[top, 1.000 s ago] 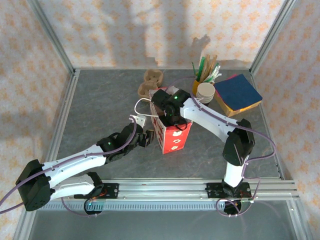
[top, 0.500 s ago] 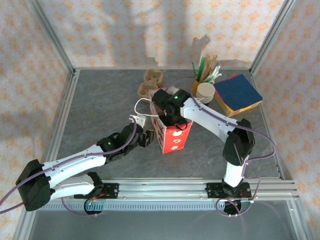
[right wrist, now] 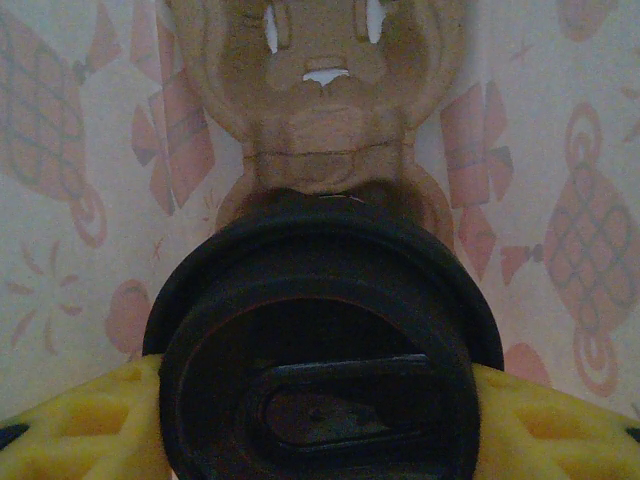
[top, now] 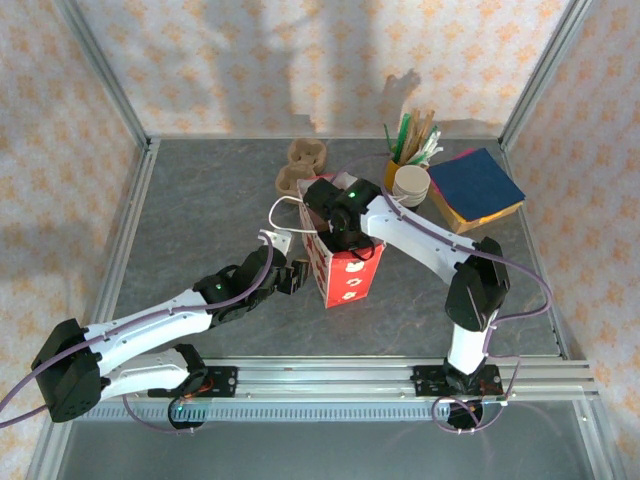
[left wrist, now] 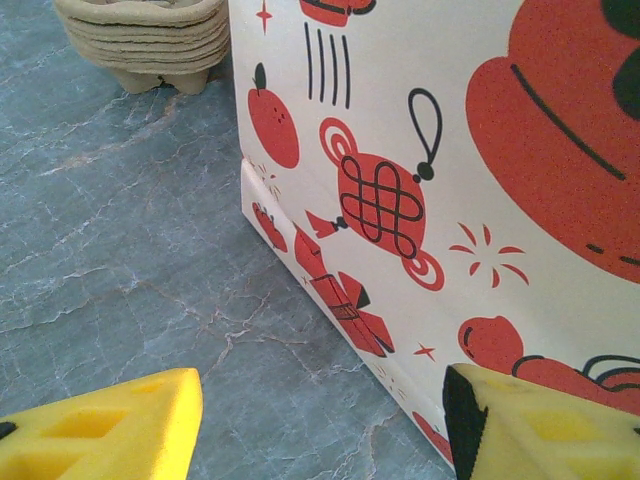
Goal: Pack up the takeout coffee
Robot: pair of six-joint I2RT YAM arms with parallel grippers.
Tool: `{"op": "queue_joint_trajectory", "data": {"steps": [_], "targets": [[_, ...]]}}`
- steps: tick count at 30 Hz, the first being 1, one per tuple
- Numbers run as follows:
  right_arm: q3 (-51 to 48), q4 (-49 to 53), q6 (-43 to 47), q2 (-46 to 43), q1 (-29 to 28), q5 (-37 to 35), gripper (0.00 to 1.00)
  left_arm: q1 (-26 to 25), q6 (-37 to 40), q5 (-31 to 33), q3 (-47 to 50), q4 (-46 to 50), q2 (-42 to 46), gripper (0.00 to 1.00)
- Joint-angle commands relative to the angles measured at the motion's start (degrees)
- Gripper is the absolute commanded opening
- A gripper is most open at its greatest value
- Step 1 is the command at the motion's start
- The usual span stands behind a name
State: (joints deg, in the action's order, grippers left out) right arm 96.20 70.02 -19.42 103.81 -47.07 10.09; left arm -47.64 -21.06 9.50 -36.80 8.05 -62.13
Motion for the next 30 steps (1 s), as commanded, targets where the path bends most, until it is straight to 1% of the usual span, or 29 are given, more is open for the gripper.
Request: {"op": "queue_joint_trajectory", "data": {"steps": [1, 10, 30], "targets": [[0.93, 0.99, 0.59, 1.04, 0.32, -0.68, 0.46, -0.27, 0.59, 1.66, -0.55, -1.37, -0.57, 0.67], [2.62, 1.96, 0.6, 1.31, 0.32, -1.36, 0.46, -0.3, 0.67, 1.7, -0.74, -1.22, -0.93, 0.67], [0.67, 0.61, 0.43, 0.52, 0.35, -0.94, 0.45, -0.28, 0.32, 2.07, -0.35, -0.76, -0.05, 0.67]]}}
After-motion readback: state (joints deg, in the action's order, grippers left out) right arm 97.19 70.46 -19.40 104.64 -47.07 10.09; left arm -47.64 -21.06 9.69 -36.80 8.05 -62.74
